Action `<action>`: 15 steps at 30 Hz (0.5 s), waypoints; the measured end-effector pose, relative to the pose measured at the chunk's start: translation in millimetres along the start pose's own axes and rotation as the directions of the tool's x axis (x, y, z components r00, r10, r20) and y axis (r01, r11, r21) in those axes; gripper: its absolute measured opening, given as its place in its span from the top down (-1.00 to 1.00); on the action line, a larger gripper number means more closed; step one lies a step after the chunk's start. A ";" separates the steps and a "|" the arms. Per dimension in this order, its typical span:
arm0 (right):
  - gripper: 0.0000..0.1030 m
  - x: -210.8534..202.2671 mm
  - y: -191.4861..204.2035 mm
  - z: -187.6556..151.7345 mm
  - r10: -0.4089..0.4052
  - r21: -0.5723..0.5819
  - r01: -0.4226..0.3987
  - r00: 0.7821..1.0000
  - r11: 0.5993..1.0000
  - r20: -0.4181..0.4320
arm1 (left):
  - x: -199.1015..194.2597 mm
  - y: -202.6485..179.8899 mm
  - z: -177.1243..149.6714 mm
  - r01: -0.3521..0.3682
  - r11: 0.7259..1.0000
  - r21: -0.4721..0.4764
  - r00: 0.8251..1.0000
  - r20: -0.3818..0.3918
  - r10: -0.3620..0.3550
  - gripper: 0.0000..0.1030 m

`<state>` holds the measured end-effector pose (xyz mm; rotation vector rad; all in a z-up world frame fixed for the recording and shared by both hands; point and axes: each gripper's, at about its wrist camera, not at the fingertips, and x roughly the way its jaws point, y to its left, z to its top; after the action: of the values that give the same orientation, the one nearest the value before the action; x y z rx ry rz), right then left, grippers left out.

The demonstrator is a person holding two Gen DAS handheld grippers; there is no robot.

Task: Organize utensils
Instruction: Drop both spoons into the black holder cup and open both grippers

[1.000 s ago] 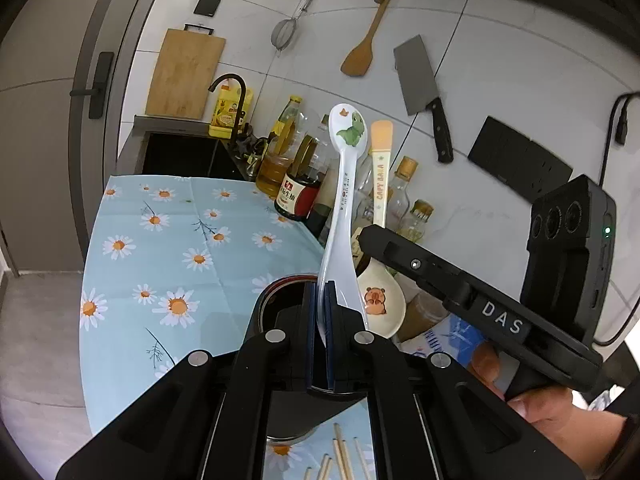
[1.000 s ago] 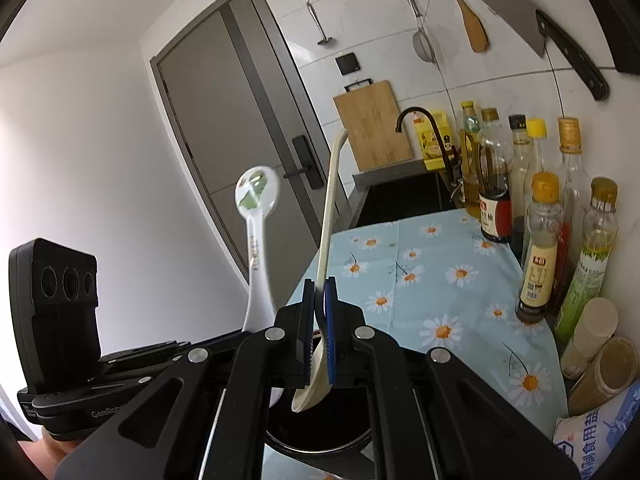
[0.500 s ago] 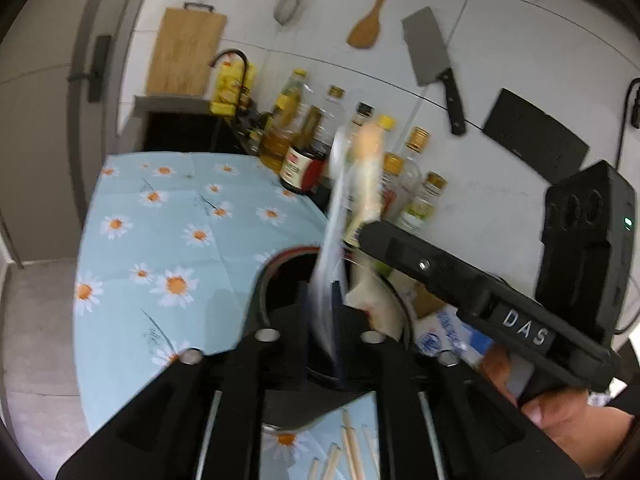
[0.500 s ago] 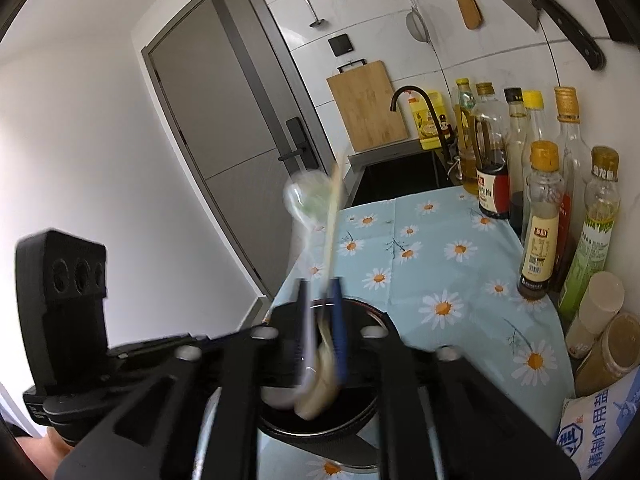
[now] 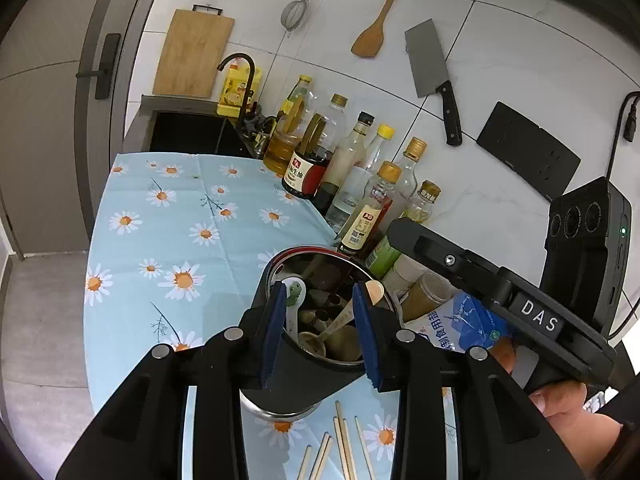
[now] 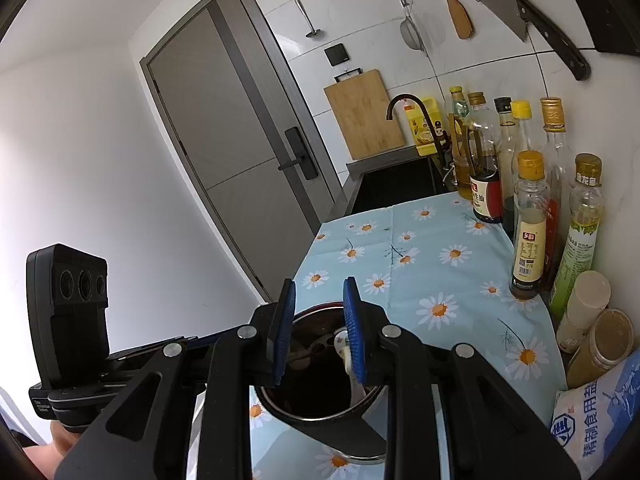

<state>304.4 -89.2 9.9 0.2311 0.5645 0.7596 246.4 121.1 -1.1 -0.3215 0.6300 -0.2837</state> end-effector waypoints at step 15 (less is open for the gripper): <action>0.28 -46.2 7.9 -6.1 0.019 0.027 -0.018 1.000 0.999 -0.021 | -40.1 -1.2 -14.6 0.021 1.000 0.010 1.000 0.009 -0.021 0.24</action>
<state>269.3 -116.2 26.4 0.2533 0.5933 0.7737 206.2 131.1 9.4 -0.3200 0.6165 -0.3049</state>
